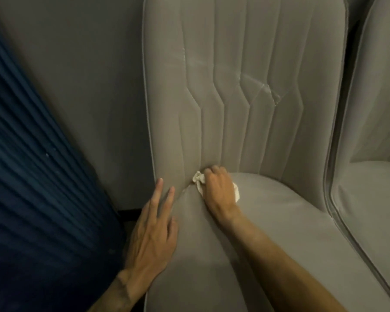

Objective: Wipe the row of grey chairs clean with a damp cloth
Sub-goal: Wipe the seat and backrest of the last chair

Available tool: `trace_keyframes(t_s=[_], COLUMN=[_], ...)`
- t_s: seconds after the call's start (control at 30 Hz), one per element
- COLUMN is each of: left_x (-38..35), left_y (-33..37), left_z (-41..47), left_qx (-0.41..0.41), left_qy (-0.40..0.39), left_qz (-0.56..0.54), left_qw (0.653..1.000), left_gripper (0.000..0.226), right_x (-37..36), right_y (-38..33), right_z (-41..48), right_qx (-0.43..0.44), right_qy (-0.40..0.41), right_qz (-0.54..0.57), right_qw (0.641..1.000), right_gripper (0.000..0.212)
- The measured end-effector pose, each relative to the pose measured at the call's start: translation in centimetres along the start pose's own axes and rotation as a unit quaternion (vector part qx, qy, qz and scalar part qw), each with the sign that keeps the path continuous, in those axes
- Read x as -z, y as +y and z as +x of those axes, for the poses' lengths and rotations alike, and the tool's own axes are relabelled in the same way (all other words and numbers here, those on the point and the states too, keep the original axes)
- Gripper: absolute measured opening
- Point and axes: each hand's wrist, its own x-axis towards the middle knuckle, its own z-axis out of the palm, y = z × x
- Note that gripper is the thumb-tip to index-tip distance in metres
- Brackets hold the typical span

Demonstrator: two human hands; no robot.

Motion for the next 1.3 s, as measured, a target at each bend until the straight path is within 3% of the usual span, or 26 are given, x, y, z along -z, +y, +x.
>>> trace_keyframes(t_s=[0.07, 0.17, 0.23, 0.4, 0.47, 0.57, 0.67, 0.73, 0.8, 0.87, 0.97, 1.07, 1.13, 1.2, 1.3], left_x=[-0.2, -0.4, -0.1, 0.1, 0.0, 0.2, 0.6, 0.7, 0.8, 0.7, 0.8, 1.3, 1.7, 2.4, 3.9], left_y=[0.3, 0.9, 1.0, 0.9, 1.1, 0.8, 1.0, 1.6, 1.9, 2.0, 1.6, 1.1, 1.1, 1.4, 1.6], left_z=[-0.2, -0.4, -0.7, -1.0, -0.9, -1.2, -1.3, -1.4, -1.3, -1.1, -0.9, 0.0, 1.5, 3.9, 7.7], left_qx=[0.012, 0.021, 0.026, 0.036, 0.031, 0.025, 0.022, 0.028, 0.033, 0.032, 0.034, 0.015, 0.008, 0.009, -0.010], left_qy=[0.007, 0.015, 0.017, 0.018, 0.022, 0.026, 0.018, 0.015, 0.014, 0.019, 0.025, 0.032, 0.052, 0.081, 0.119], left_qz=[-0.008, -0.007, -0.010, -0.021, -0.021, -0.008, -0.003, 0.011, 0.018, 0.019, -0.001, 0.017, 0.039, 0.037, 0.013], left_qw=[1.000, 1.000, 0.999, 0.999, 0.999, 0.999, 1.000, 0.999, 0.999, 0.999, 0.999, 0.999, 0.998, 0.996, 0.993], left_gripper=[0.069, 0.062, 0.060, 0.061, 0.061, 0.056, 0.057, 0.059, 0.059, 0.059, 0.057, 0.055, 0.055, 0.055, 0.048], right_x=[-0.5, -0.7, 0.3, 1.1, 0.6, 0.1, 1.2, 1.6, 1.7, 1.4, 0.6, 1.1, 2.2, 2.6, 2.3], right_y=[-1.9, -3.6, -1.7, 2.6, -0.4, -5.1, -3.5, -1.5, -1.2, -2.9, -4.9, -4.0, -2.9, -2.5, -3.4], right_z=[-0.9, -4.0, -3.6, -0.1, -0.8, -4.4, -6.0, -4.7, -3.2, -2.9, -5.3, -7.7, -7.4, -6.1, -5.0], right_qx=[0.021, 0.137, 0.170, -0.011, -0.003, 0.089, 0.219, 0.194, 0.102, 0.066, 0.145, 0.279, 0.315, 0.292, 0.166], right_qy=[0.001, -0.024, -0.035, -0.001, -0.011, -0.008, -0.082, -0.075, -0.051, -0.024, 0.013, -0.068, -0.082, -0.078, -0.061], right_qz=[0.029, 0.121, 0.098, -0.022, 0.024, 0.116, 0.140, 0.135, 0.091, 0.063, 0.114, 0.146, 0.104, 0.043, 0.013], right_qw=[0.999, 0.983, 0.980, 1.000, 1.000, 0.989, 0.962, 0.969, 0.989, 0.996, 0.983, 0.947, 0.940, 0.952, 0.984], right_gripper=[0.020, 0.025, 0.028, 0.025, 0.020, 0.016, 0.022, 0.027, 0.032, 0.026, 0.016, 0.024, 0.031, 0.037, 0.039])
